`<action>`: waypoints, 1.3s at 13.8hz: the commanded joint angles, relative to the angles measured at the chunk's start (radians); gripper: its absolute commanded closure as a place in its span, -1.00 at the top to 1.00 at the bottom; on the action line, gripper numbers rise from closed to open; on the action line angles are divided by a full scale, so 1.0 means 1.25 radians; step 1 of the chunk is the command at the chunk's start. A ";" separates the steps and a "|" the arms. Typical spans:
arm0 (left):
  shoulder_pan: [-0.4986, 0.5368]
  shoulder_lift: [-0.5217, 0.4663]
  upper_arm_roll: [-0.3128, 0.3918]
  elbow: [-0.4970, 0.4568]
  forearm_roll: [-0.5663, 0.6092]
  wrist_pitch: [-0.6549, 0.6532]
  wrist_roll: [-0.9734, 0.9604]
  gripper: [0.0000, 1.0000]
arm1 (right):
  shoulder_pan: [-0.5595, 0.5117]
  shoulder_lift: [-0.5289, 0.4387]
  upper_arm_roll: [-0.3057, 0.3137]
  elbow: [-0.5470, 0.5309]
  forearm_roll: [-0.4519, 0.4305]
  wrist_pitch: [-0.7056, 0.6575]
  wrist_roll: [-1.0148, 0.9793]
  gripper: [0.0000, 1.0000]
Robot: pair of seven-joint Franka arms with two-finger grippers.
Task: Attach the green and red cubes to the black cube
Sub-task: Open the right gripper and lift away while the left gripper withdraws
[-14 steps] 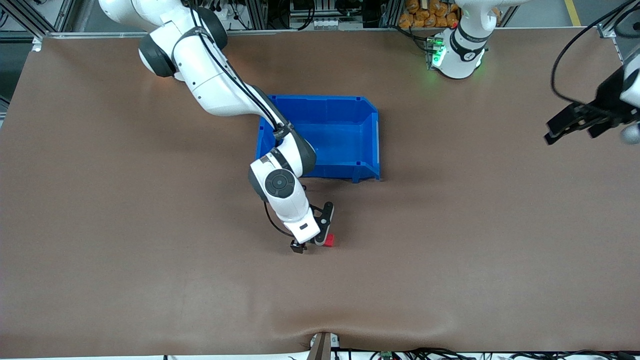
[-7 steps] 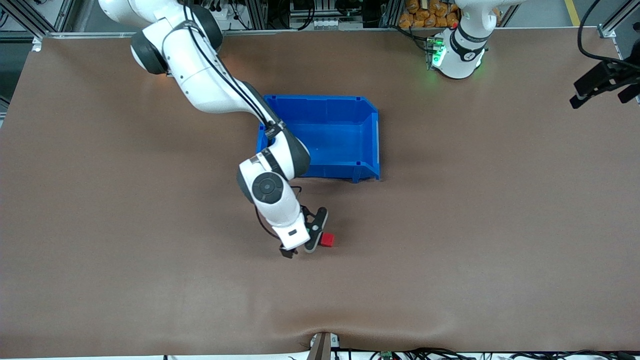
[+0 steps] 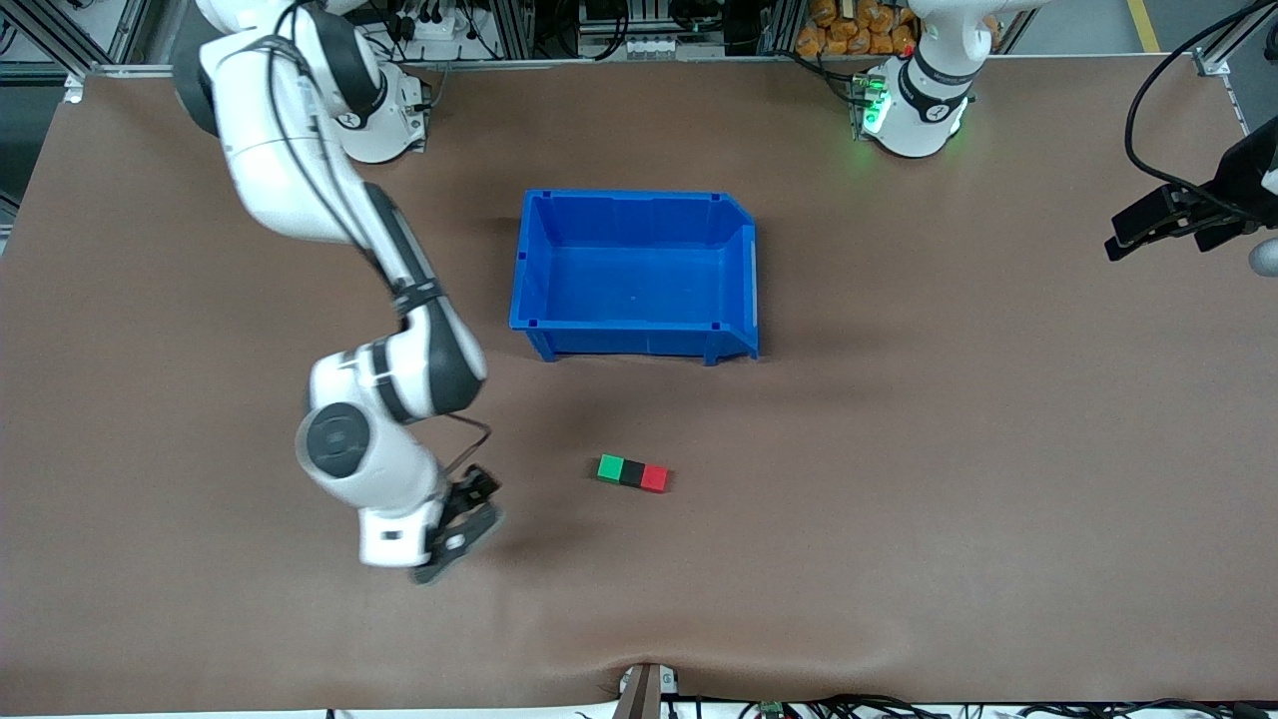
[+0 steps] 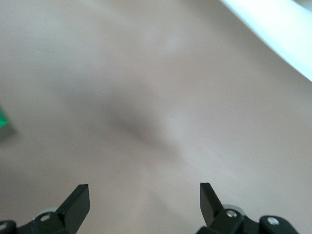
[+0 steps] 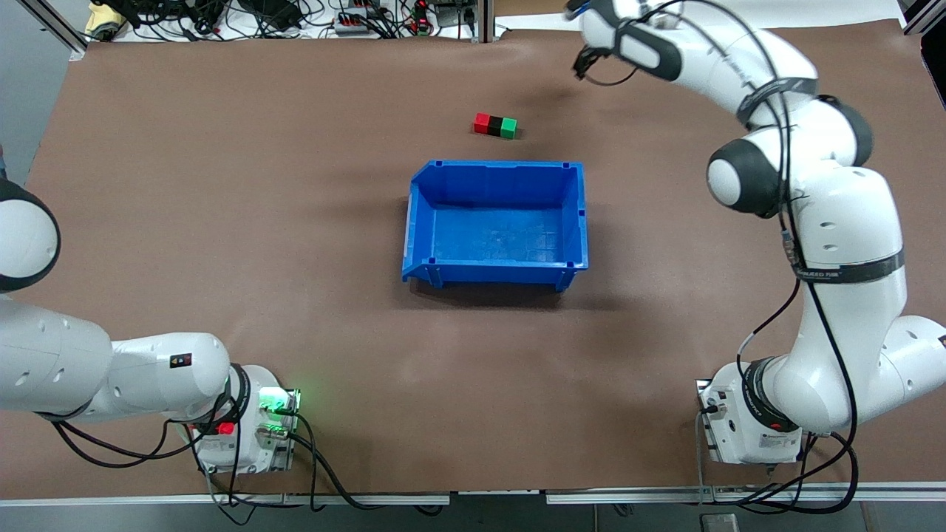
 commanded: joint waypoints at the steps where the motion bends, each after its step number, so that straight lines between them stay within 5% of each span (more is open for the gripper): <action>1: 0.003 -0.007 -0.007 0.016 -0.002 -0.010 0.029 1.00 | -0.078 -0.053 0.015 -0.046 0.005 -0.005 0.034 1.00; 5: 0.002 -0.007 -0.005 0.017 -0.008 -0.010 0.028 1.00 | -0.170 -0.127 0.014 -0.118 0.006 -0.021 0.034 1.00; 13: 0.007 -0.007 -0.010 0.018 -0.008 -0.013 0.025 1.00 | -0.242 -0.486 -0.013 -0.507 0.005 -0.033 0.133 1.00; 18: 0.010 -0.006 -0.009 0.018 -0.008 -0.013 0.027 1.00 | -0.246 -0.616 -0.009 -0.544 -0.020 -0.205 0.340 1.00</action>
